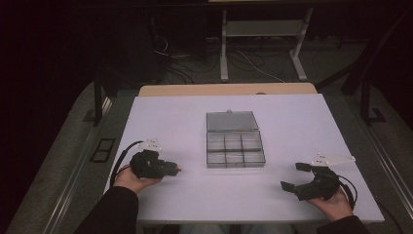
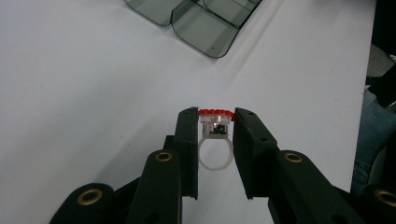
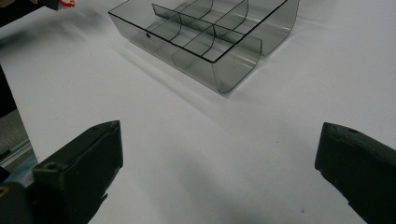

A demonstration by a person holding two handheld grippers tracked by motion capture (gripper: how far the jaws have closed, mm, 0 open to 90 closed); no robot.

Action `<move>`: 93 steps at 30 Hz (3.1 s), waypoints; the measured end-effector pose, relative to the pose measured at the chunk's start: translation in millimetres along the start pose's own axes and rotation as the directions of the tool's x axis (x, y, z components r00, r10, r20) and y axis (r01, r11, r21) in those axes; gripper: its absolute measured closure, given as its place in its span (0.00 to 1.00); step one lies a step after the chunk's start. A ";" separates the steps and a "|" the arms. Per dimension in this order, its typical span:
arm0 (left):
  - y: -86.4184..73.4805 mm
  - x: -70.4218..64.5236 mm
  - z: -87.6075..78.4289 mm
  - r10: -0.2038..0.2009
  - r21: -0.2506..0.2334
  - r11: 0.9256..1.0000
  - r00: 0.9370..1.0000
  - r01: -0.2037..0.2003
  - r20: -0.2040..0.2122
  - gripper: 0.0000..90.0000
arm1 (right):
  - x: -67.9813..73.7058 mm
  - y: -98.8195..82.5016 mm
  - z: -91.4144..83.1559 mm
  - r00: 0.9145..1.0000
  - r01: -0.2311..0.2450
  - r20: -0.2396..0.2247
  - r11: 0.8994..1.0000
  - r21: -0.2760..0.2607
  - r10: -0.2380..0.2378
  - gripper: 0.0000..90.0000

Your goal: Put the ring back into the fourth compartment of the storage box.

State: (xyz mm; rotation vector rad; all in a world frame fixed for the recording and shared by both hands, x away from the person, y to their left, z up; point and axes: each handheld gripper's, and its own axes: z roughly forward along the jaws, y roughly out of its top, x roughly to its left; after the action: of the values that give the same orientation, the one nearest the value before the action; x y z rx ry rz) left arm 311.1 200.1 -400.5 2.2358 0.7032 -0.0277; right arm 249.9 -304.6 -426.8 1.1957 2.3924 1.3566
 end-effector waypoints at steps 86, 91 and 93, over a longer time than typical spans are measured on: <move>113.9 15.9 25.6 0.108 -0.014 0.994 0.994 -0.109 -0.015 0.79 | -2.2 -0.7 -2.1 1.000 -0.006 -0.018 1.000 -0.009 0.005 0.00; 118.3 18.5 32.4 0.095 -0.026 0.995 0.995 -0.096 -0.018 0.79 | -2.3 -0.7 -1.9 1.000 -0.001 -0.020 1.000 -0.007 0.001 0.00; 119.7 19.6 36.5 0.092 -0.030 0.995 0.996 -0.092 -0.021 0.79 | -2.4 -0.6 -1.6 1.000 -0.003 -0.020 1.000 -0.005 0.003 0.00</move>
State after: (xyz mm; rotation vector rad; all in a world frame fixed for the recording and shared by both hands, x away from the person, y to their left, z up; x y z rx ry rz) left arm 394.1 119.0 -349.5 2.2386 0.6061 0.0500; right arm 250.4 -307.5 -427.0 1.1899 2.3997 1.3813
